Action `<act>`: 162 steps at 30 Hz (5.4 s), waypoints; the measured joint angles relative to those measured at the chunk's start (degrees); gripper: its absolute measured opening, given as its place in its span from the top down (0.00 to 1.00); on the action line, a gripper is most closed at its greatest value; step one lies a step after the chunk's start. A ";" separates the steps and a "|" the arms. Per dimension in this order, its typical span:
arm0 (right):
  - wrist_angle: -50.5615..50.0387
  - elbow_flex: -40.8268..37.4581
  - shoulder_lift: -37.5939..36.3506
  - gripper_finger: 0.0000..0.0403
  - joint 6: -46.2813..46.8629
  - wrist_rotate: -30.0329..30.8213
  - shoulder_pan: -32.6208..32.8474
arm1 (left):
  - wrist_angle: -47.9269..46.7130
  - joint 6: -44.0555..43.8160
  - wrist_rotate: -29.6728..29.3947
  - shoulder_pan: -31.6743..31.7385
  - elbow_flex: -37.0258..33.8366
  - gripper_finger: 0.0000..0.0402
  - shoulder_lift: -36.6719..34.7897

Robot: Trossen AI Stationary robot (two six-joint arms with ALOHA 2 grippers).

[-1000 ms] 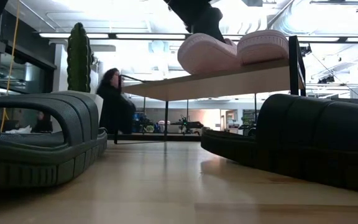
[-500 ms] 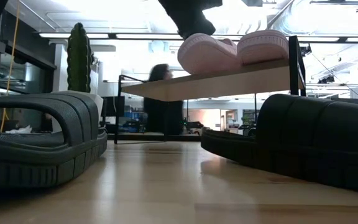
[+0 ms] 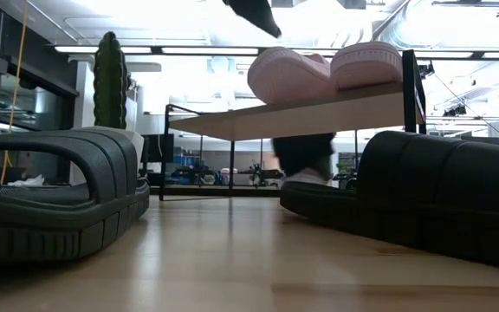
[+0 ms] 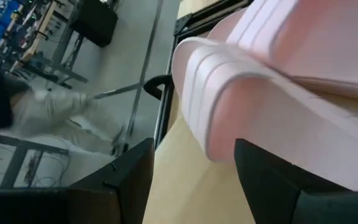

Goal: Pick and place slides into the shelf
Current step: Put the pink slipper on the shelf, then put the right black slipper on the shelf

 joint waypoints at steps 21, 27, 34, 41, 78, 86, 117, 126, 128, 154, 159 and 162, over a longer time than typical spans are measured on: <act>-4.38 -0.02 -0.10 0.64 5.76 -3.14 -11.57 | -16.25 -14.30 1.27 -16.22 -0.01 0.77 -9.85; -4.63 -0.02 -1.62 0.90 5.69 -2.60 -13.88 | -16.06 -16.06 1.43 -19.15 0.00 0.97 -11.71; -4.16 -0.02 -2.80 0.98 4.61 -3.35 -17.55 | -16.37 -16.31 1.67 -20.55 0.00 0.94 -12.49; 0.58 -0.02 -2.80 1.00 -2.24 -7.35 -23.28 | -16.65 -17.26 1.67 -20.39 -0.02 0.95 -12.63; 7.51 0.21 1.05 1.00 -8.42 -18.25 -29.61 | -19.17 -19.59 2.28 -20.40 -0.02 0.99 -12.54; 4.10 0.14 1.09 1.00 -5.62 -21.16 -29.70 | -19.15 -20.26 2.28 -20.40 -0.02 0.99 -12.54; 5.61 -0.17 4.24 1.00 -8.26 -22.98 -30.88 | -19.61 -21.81 5.28 -20.42 -0.02 0.99 -12.50; 0.89 -0.09 4.20 1.00 -4.12 -23.62 -30.88 | -19.58 -21.83 5.28 -20.43 -0.02 0.99 -12.50; -1.73 -0.08 4.19 1.00 -1.98 -23.67 -30.86 | -19.58 -21.83 5.28 -20.42 -0.02 0.99 -12.50; 13.50 -0.04 4.09 1.00 -16.78 -24.22 -28.79 | -22.65 -21.87 5.12 -20.40 -0.02 0.99 -12.50; 13.86 -0.04 4.09 1.00 -17.84 -24.23 -27.39 | -26.21 -22.45 5.93 -20.40 -0.02 0.99 -12.50; 13.90 -0.04 4.09 1.00 -17.90 -24.23 -26.52 | -29.12 -24.64 8.23 -20.40 -0.02 0.99 -12.50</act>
